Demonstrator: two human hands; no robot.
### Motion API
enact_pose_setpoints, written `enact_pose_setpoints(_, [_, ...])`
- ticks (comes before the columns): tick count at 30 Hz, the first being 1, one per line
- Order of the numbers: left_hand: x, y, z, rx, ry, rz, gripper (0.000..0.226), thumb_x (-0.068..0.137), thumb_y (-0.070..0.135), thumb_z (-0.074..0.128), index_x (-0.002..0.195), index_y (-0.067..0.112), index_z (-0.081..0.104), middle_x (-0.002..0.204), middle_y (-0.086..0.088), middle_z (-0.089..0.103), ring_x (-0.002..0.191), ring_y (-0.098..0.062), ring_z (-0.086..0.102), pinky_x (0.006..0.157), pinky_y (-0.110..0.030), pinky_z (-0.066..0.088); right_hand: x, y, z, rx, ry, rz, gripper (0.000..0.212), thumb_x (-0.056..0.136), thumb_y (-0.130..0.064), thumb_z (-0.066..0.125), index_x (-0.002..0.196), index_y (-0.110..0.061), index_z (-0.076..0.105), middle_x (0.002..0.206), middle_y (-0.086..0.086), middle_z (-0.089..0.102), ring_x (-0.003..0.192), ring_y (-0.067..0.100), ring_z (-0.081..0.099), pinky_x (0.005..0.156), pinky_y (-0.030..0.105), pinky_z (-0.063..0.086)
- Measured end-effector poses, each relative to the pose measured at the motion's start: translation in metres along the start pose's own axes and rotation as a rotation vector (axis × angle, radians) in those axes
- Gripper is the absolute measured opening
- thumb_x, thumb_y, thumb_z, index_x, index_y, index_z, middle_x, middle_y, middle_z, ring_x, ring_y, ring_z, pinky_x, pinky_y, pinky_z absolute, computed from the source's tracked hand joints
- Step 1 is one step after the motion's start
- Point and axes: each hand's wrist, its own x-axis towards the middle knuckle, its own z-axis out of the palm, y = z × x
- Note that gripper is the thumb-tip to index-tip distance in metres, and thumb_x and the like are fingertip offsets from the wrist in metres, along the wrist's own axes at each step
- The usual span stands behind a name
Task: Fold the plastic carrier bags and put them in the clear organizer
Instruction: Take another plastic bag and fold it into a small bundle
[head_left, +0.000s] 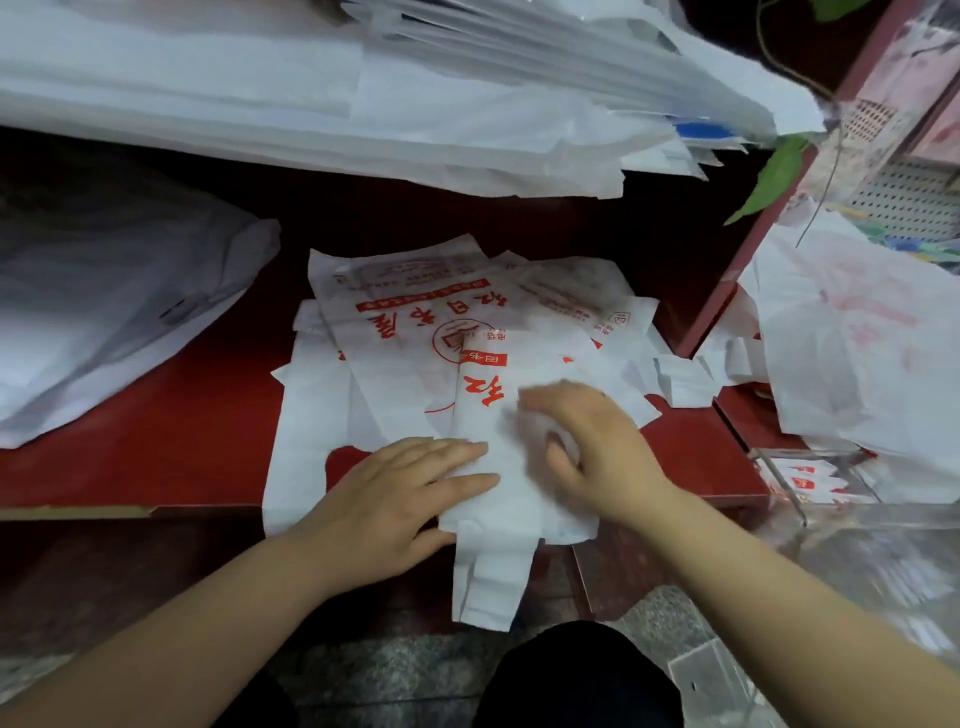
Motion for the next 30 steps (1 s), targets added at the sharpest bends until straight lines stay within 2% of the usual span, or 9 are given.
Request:
enact_pose_setpoints(5, [0.01,0.008,0.008,0.039,0.064,0.025,0.044,0.068,0.024,0.041,0.1,0.021,0.071,0.099,0.001,0.071,0.098,-0.007,0.049,0.09,-0.027,0.034,-0.051,-0.005,0.003,-0.029,-0.238,-0.087,0.048,0.067,-0.02,0.042,0.113,-0.013,0.054,0.117,0.009,0.064,0.112,0.019,0.052,0.104,0.037,0.035])
enact_pose_setpoints(8, [0.011,0.011,0.012,0.011,0.105,-0.052,0.043,0.065,0.022,0.04,0.088,0.019,0.075,0.092,0.001,0.073,0.094,-0.007,0.051,0.087,-0.025,0.035,-0.052,-0.004,0.01,-0.077,-0.21,-0.085,0.04,0.07,-0.028,0.047,0.108,-0.018,0.051,0.113,0.007,0.066,0.109,0.018,0.055,0.098,0.036,0.039])
enact_pose_setpoints(14, [0.024,0.026,0.008,-0.128,0.211,-0.077,0.03,0.071,0.039,0.057,0.085,0.02,0.075,0.083,0.011,0.071,0.087,-0.004,0.053,0.083,-0.02,0.035,-0.046,-0.003,0.019,-0.043,-0.096,-0.023,0.031,0.072,-0.03,0.051,0.086,-0.012,0.072,0.096,0.002,0.071,0.09,0.019,0.065,0.091,0.043,0.044])
enact_pose_setpoints(16, [0.033,0.034,-0.001,-0.457,0.205,-0.274,0.011,0.075,0.023,0.068,0.081,0.028,0.075,0.08,0.02,0.069,0.084,0.0,0.058,0.077,-0.017,0.043,-0.044,-0.004,0.019,0.029,-0.05,0.009,0.028,0.077,-0.032,0.052,0.082,-0.013,0.072,0.086,-0.001,0.071,0.082,0.014,0.061,0.087,0.035,0.046])
enact_pose_setpoints(19, [0.052,0.032,-0.009,-0.729,0.1,-0.573,0.024,0.08,-0.004,0.062,0.072,0.016,0.073,0.055,0.022,0.061,0.06,0.01,0.056,0.061,-0.008,0.043,-0.037,-0.007,0.014,0.184,0.017,0.103,0.024,0.076,-0.027,0.053,0.053,-0.021,0.056,0.05,-0.014,0.045,0.057,0.007,0.038,0.063,0.027,0.035])
enact_pose_setpoints(21, [0.069,0.023,-0.016,-0.788,0.1,-0.724,0.03,0.084,-0.007,0.054,0.059,0.007,0.062,0.046,0.013,0.053,0.046,0.003,0.049,0.049,-0.009,0.038,-0.028,-0.009,0.009,0.309,-0.016,0.313,0.04,0.078,-0.034,0.052,0.042,-0.029,0.037,0.043,-0.012,0.039,0.058,0.005,0.036,0.068,0.024,0.026])
enact_pose_setpoints(24, [0.091,0.01,-0.019,-0.908,0.148,-0.935,0.03,0.091,0.008,0.05,0.061,0.009,0.05,0.06,-0.006,0.049,0.052,-0.016,0.045,0.047,-0.019,0.033,-0.016,-0.008,0.005,0.414,-0.158,0.638,0.053,0.088,-0.025,0.056,0.041,-0.025,0.03,0.04,-0.013,0.039,0.054,0.004,0.034,0.075,0.027,0.024])
enact_pose_setpoints(26, [0.099,0.003,-0.018,-0.961,0.203,-1.0,0.029,0.093,0.018,0.054,0.064,0.012,0.051,0.06,-0.002,0.051,0.048,-0.012,0.049,0.041,-0.015,0.037,-0.008,-0.007,0.003,0.4,-0.166,0.739,0.042,0.089,-0.022,0.052,0.048,-0.025,0.04,0.048,-0.015,0.043,0.058,0.004,0.041,0.08,0.028,0.029])
enact_pose_setpoints(30, [0.1,-0.002,-0.013,-0.956,0.28,-1.017,0.013,0.09,0.014,0.058,0.079,0.011,0.053,0.063,-0.005,0.049,0.052,-0.013,0.045,0.034,-0.01,0.036,0.003,-0.009,0.008,0.266,-0.205,0.81,0.027,0.091,-0.023,0.048,0.064,-0.021,0.052,0.096,-0.003,0.068,0.094,0.016,0.058,0.085,0.026,0.022])
